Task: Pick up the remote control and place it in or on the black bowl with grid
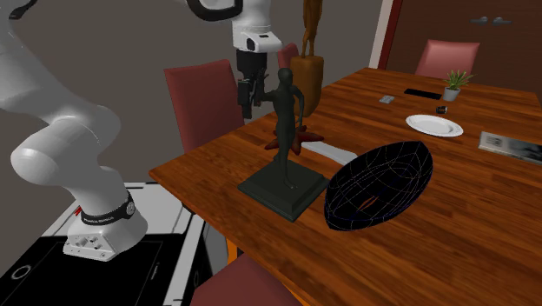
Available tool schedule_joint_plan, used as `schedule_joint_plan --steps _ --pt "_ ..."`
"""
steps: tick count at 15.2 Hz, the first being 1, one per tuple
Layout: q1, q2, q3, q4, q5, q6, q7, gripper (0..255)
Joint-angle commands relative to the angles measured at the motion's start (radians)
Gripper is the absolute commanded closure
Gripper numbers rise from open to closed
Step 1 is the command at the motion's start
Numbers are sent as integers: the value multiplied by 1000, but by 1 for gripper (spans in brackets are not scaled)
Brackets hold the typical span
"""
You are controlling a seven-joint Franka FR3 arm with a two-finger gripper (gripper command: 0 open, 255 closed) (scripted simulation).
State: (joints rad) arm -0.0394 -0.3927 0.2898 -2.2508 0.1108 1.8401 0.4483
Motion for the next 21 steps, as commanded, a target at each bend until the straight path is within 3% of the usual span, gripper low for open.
schedule_joint_plan --steps 1,11,21 --pt "-8 75 30 27 -9 52 66 0" --pt "-13 483 108 300 -157 175 388 0" --pt "84 907 53 735 -310 147 633 0"
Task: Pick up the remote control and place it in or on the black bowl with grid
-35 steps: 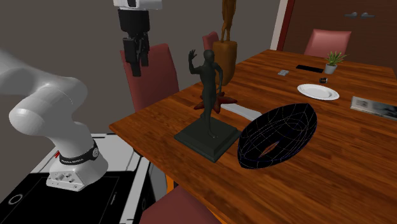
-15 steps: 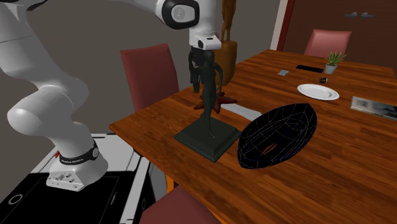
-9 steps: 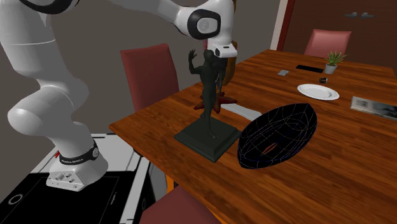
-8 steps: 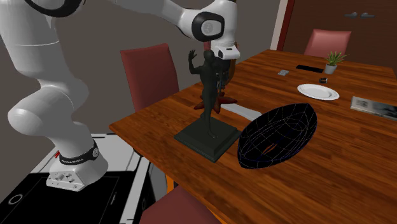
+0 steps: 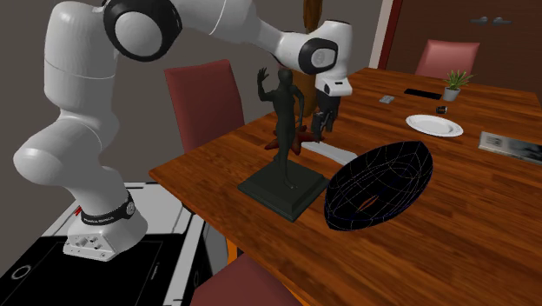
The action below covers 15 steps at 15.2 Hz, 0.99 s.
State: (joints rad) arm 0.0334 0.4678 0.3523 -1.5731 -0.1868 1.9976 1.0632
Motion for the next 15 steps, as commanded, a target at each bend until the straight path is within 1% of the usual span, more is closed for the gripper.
schedule_joint_plan --steps 1,9,15 --pt "17 68 -14 83 -17 -16 26 0" --pt "19 104 -24 35 -31 67 36 0" --pt "19 104 -24 36 -31 66 36 0"
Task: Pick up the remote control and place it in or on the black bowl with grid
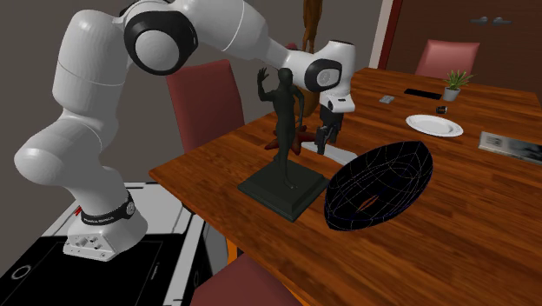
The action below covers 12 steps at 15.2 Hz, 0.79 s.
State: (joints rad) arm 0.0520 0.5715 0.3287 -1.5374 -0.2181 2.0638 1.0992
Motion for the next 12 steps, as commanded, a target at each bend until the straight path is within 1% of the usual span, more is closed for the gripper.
schedule_joint_plan --steps 1,2,11,12 --pt "0 0 0 0 0 0 0 0" --pt "0 0 0 0 0 0 0 255" --pt "0 0 0 0 0 0 0 255" --pt "-1 -6 1 5 2 -10 -1 255"
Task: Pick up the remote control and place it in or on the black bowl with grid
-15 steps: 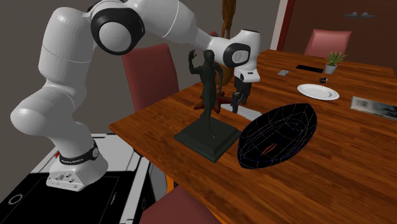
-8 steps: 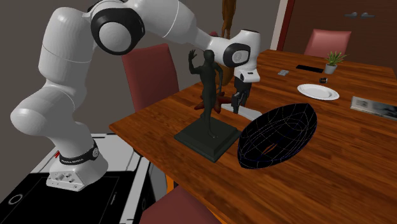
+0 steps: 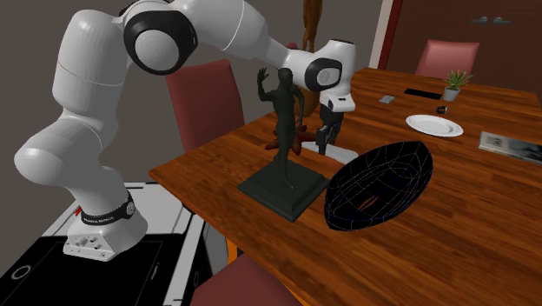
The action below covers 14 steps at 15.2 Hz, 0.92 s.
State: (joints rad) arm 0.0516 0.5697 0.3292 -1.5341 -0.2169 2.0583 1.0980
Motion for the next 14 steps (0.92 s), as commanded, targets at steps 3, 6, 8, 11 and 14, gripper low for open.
schedule_joint_plan --steps 3,6,8,11,14 --pt "-1 -19 4 19 7 -36 -5 255" --pt "-2 -33 8 38 13 -69 -9 255" --pt "-2 -42 10 53 17 -91 -12 255" --pt "-2 -53 12 76 22 -126 -15 255" --pt "-1 -62 15 103 26 -161 -19 255"
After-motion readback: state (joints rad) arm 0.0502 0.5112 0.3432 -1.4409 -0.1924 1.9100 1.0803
